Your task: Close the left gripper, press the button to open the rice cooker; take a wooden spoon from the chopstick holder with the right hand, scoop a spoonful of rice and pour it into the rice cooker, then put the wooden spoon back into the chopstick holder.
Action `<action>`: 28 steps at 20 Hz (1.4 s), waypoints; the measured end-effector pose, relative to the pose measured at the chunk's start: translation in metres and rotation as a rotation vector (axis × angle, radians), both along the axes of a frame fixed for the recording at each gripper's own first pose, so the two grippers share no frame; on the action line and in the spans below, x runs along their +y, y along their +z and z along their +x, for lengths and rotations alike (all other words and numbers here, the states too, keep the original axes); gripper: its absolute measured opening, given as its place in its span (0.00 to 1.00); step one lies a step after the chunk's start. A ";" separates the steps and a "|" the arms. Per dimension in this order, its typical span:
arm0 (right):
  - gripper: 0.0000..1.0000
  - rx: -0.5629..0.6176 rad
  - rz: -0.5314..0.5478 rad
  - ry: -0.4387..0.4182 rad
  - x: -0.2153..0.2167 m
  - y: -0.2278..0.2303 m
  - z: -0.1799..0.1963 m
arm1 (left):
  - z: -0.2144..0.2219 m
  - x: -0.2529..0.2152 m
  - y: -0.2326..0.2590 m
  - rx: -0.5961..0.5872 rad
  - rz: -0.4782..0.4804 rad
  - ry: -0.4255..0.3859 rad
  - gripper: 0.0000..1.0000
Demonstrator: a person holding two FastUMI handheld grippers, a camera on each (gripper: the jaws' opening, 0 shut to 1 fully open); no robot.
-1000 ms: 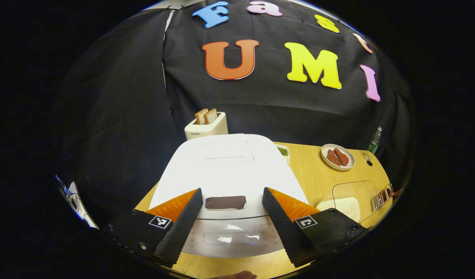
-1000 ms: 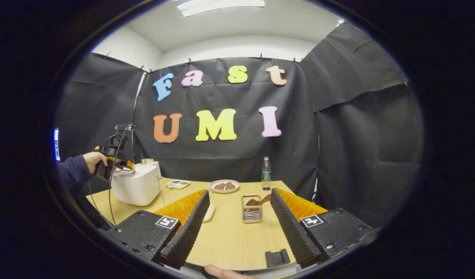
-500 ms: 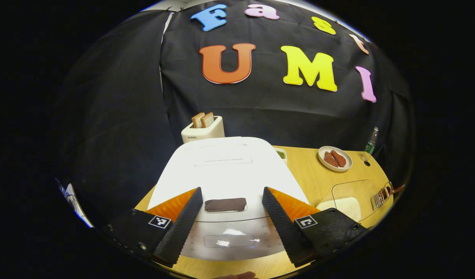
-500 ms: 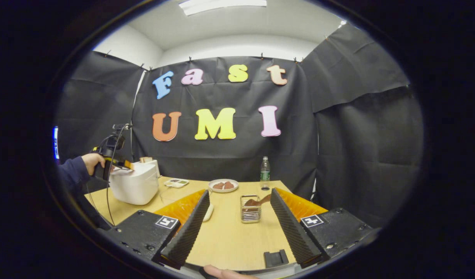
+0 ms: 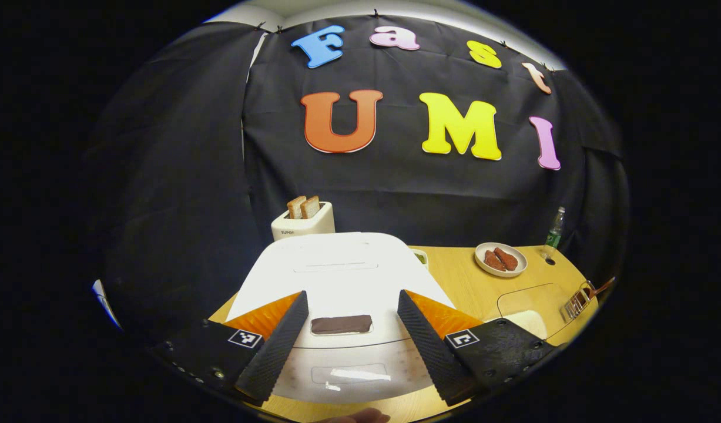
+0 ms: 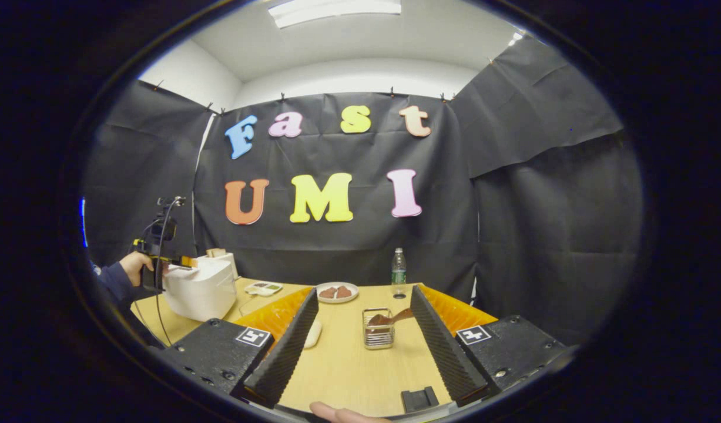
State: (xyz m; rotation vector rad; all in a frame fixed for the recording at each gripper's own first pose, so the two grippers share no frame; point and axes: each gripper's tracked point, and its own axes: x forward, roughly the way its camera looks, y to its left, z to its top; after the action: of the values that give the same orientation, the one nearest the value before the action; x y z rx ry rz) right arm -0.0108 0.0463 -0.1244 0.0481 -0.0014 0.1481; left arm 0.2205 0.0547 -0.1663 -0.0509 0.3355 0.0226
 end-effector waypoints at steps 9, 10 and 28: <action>0.99 -0.007 0.065 -0.038 -0.001 0.028 0.012 | -0.076 -0.026 0.104 -0.169 0.004 -0.084 0.94; 0.99 -0.014 0.082 -0.032 0.001 0.031 0.011 | -0.087 -0.029 0.110 -0.185 0.005 -0.083 0.94; 0.95 -0.062 0.107 -0.050 0.001 0.038 -0.010 | -0.241 -0.078 0.119 -0.331 -0.017 -0.073 0.94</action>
State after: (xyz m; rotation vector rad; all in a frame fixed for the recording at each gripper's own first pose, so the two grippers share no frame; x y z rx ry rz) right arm -0.0211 0.0472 -0.0865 0.1497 -0.0727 0.0990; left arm -0.0206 -0.0229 -0.0473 -0.0580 0.0060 -0.0605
